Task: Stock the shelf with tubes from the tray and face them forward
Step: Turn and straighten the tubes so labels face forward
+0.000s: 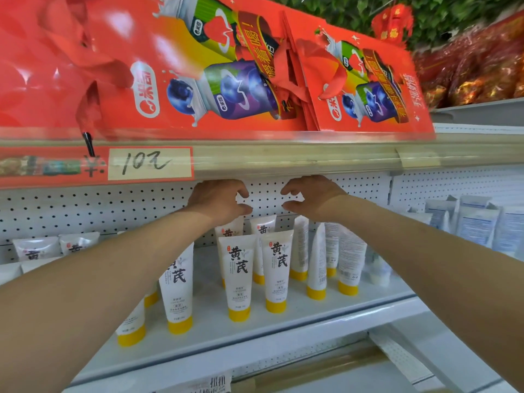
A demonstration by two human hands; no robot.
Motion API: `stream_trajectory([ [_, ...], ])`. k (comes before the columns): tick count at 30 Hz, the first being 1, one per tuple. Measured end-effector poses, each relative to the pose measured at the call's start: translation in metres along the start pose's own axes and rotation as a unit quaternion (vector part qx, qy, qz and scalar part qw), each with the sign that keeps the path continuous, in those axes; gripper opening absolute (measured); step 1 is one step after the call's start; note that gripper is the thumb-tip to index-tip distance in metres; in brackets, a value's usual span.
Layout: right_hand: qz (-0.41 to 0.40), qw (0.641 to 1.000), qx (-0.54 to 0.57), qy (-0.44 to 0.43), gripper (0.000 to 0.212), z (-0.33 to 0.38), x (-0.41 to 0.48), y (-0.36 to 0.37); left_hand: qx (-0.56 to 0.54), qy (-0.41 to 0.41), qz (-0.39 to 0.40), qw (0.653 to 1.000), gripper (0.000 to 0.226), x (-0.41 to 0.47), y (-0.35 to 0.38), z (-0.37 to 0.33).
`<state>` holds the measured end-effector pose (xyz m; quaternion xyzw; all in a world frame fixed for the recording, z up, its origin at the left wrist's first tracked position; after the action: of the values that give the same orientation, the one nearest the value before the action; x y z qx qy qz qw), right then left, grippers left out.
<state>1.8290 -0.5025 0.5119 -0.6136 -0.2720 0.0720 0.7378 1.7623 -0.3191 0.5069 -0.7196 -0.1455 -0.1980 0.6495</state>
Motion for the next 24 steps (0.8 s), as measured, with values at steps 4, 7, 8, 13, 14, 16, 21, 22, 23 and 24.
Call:
stream_trajectory([
  [4,0.01,0.999,-0.035,0.008,0.047,-0.037,-0.025,-0.007,-0.003,-0.006,0.004,1.0,0.038,0.001,-0.007,-0.034],
  [7,-0.002,1.0,-0.028,-0.014,0.049,-0.064,-0.038,-0.013,0.008,-0.021,-0.001,1.0,0.038,-0.01,-0.006,-0.061],
  [8,-0.009,0.999,-0.021,-0.026,0.05,-0.072,-0.042,-0.014,0.016,-0.025,-0.007,1.0,0.037,-0.016,-0.006,-0.069],
  [13,-0.012,0.997,0.015,-0.069,0.047,-0.109,-0.059,-0.015,0.032,-0.057,-0.033,0.997,0.037,-0.033,0.003,-0.112],
  [14,-0.006,0.997,0.026,-0.072,0.047,-0.117,-0.062,-0.019,0.035,-0.063,-0.029,0.997,0.038,-0.033,0.003,-0.12],
  [16,0.014,0.996,0.042,-0.075,0.045,-0.129,-0.065,-0.028,0.023,-0.067,-0.022,0.997,0.037,-0.03,0.002,-0.134],
  [21,0.082,0.992,0.024,-0.089,0.036,-0.124,-0.064,-0.038,-0.041,-0.045,0.031,0.998,0.029,-0.033,0.0,-0.147],
  [22,0.091,0.992,0.031,-0.087,0.035,-0.121,-0.063,-0.037,-0.054,-0.037,0.04,0.997,0.027,-0.035,0.001,-0.146],
  [23,0.097,0.991,0.034,-0.085,0.034,-0.118,-0.063,-0.034,-0.063,-0.028,0.047,0.996,0.026,-0.037,0.002,-0.145],
  [24,0.1,0.991,0.038,-0.082,0.034,-0.116,-0.063,-0.032,-0.067,-0.02,0.054,0.996,0.026,-0.038,0.003,-0.143],
])
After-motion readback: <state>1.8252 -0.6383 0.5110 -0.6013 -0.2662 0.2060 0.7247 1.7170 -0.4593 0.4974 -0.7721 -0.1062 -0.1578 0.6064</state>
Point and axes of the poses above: each hand's wrist, its own x-axis towards the middle knuckle, its own y-axis out of the palm, z = x × y, the point moved 5 cm from there along x, towards the middle knuckle, and after that the axes turned 9 degrees about y, right-handed, at the moved point
